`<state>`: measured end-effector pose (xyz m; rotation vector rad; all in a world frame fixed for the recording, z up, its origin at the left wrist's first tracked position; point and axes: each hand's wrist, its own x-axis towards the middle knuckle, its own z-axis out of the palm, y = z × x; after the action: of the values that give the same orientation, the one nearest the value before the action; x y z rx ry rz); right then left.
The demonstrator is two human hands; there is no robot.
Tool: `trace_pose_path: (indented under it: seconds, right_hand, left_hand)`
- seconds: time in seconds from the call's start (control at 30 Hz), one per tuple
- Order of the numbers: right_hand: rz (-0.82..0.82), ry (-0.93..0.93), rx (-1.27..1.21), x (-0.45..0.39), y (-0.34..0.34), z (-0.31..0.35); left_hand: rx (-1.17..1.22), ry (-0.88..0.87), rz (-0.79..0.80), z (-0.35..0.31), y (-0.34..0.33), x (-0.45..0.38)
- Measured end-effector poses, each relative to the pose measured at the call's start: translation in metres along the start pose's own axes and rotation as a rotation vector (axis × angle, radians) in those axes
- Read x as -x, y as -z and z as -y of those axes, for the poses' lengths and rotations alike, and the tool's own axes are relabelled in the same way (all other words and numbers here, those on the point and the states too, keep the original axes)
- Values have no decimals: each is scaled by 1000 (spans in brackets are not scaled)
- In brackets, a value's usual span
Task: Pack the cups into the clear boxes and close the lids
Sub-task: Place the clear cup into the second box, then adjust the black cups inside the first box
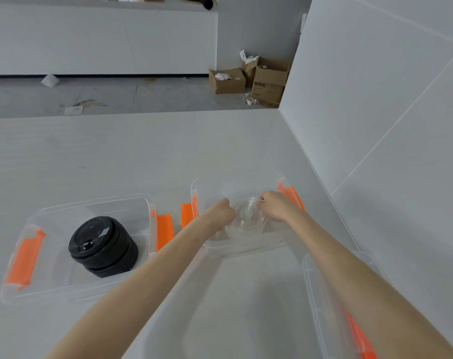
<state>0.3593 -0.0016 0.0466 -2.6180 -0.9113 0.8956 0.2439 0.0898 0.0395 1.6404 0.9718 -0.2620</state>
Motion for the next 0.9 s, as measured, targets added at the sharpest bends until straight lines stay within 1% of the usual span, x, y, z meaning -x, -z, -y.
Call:
trace_pose_path:
  seconds: [0.13,0.23,0.3,0.4,0.47,0.57,0.63,0.7,0.73,0.83,0.9]
  right_hand:
    - [-183,78,114,19,15,31]
    - [-264,231,104,34,17,64]
    - [-275,348,60,47,12,89]
    - [-256,478,-17,63,-2,121]
    - [-242,530,-11,70,-16,139]
    - [-149,577,-113,74,-40,164]
    - [-57,544,-256,73,-56,180]
    - [12,476,-350,69,-71,192]
    - [35,455,-350,66,-79,198]
    - [97,409,-245,57,-100,212]
    - [132,367,-229,53,-110,220]
  left_hand:
    - [82,-147,-54,-10,23,25]
    - [172,-233,12,-6,48,58]
    - [180,-249,15,5,69,82]
    - [194,-279,-79,35,103,108]
    - [235,-277,-196,58,126,121]
    - [299,-218,-410,96,158,134]
    - [311,-162,-505,119,174,138]
    - [235,-114,-530,136,183,137]
    - [197,-74,-531,141,186,137]
    - [175,33,-535,153,193,129]
    - [165,96,-527,162,197,122]
